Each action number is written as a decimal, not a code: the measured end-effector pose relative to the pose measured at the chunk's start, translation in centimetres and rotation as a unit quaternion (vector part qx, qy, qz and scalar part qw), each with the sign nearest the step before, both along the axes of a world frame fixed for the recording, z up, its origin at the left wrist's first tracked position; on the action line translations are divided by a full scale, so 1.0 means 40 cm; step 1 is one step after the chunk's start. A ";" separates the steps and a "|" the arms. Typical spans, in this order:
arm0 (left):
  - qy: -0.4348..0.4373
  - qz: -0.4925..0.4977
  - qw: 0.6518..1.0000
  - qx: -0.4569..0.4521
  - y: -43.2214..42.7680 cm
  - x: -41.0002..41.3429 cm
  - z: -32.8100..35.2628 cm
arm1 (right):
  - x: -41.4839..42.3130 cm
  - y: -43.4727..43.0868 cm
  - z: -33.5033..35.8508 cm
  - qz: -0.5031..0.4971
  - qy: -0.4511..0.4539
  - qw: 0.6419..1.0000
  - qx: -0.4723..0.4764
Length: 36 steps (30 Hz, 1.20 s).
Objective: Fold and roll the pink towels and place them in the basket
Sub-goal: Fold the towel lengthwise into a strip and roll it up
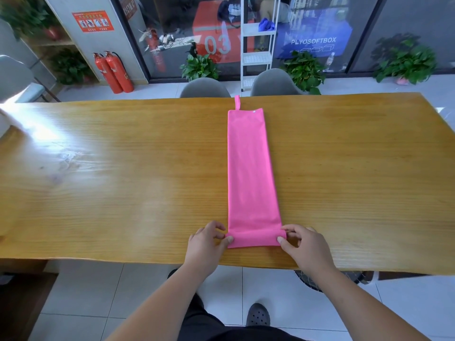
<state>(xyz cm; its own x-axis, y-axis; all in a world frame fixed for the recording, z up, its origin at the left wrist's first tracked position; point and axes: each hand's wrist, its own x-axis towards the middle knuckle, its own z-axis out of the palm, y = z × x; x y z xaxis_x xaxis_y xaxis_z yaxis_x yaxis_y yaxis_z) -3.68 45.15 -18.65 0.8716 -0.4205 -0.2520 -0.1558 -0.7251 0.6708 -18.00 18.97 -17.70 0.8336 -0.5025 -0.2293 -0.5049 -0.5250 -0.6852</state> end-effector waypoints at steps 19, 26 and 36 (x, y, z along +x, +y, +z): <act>-0.263 -0.150 0.948 0.104 -0.016 -0.031 -0.017 | 0.022 0.003 -0.048 0.154 -0.046 0.934 -0.320; 0.010 -0.023 1.000 -0.007 -0.033 0.037 0.022 | 0.077 -0.013 0.009 0.139 0.045 0.972 -0.185; 0.081 -0.087 0.993 0.022 0.013 0.064 0.028 | 0.031 -0.044 0.036 0.122 0.053 0.990 -0.039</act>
